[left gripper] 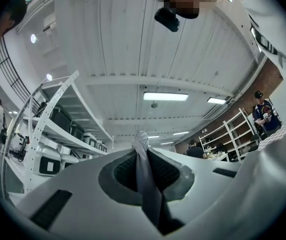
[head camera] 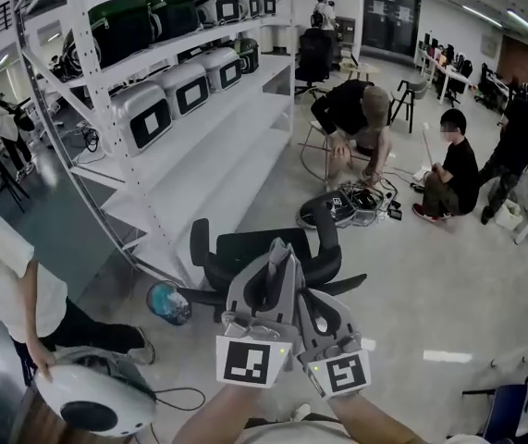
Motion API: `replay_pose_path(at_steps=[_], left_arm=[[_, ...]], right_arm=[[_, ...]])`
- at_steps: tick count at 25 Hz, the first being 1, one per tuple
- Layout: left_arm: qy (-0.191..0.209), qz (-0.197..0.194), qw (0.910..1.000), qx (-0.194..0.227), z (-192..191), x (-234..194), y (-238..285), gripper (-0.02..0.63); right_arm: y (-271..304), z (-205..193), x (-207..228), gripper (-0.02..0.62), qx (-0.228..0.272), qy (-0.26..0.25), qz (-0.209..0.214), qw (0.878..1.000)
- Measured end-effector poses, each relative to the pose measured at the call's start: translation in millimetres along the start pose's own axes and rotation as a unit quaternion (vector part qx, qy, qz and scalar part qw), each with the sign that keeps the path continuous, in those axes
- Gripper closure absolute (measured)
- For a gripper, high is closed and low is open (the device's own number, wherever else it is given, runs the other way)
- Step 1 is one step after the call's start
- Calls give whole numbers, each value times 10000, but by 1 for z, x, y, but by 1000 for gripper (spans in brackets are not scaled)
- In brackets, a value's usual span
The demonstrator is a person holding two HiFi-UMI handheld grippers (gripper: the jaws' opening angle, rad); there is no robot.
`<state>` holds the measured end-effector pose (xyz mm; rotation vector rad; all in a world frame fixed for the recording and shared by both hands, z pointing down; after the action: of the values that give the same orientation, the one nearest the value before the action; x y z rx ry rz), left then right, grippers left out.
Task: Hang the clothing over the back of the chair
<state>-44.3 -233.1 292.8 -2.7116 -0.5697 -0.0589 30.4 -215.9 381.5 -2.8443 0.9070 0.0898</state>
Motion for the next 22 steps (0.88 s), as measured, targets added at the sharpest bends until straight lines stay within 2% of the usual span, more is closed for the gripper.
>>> replay_pose_path(at_steps=[7,11,13,16,20,22], left_arm=[[353,-100,9990,257,27,-39,54,577],[502,-105,9980,377,28,-53,83,577],[569,-158,9977,319,21,-57,95,577],[442,-200,9987,158,6,-64,111,577],[739,-78,9972,18,-4,-79,136,577],[709,-82,9973,-185,-18,-84,149,577]], right_arm=[[8,4,-23,580,23,-53,107,9999],[8,5,-24,580,11,-86,59,9999],[7,5,-21,580,-10,-113,8,9999],[5,3,-19,580,-35,-107,-29,9999],[8,1,-17,580,-10,-133,-1,9999],[10,0,-16,580,-12,-144,21,9999]])
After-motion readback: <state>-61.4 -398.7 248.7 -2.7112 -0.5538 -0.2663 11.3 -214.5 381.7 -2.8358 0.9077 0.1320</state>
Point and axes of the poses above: the fingertips, and each gripper's own axes: y forward along the fingers, x to its right, z out of its top, the point moved 4 cm from there along -y, backward along the fingers, and after that the axes turned 2 degrees about y, right-handed, at the moved point
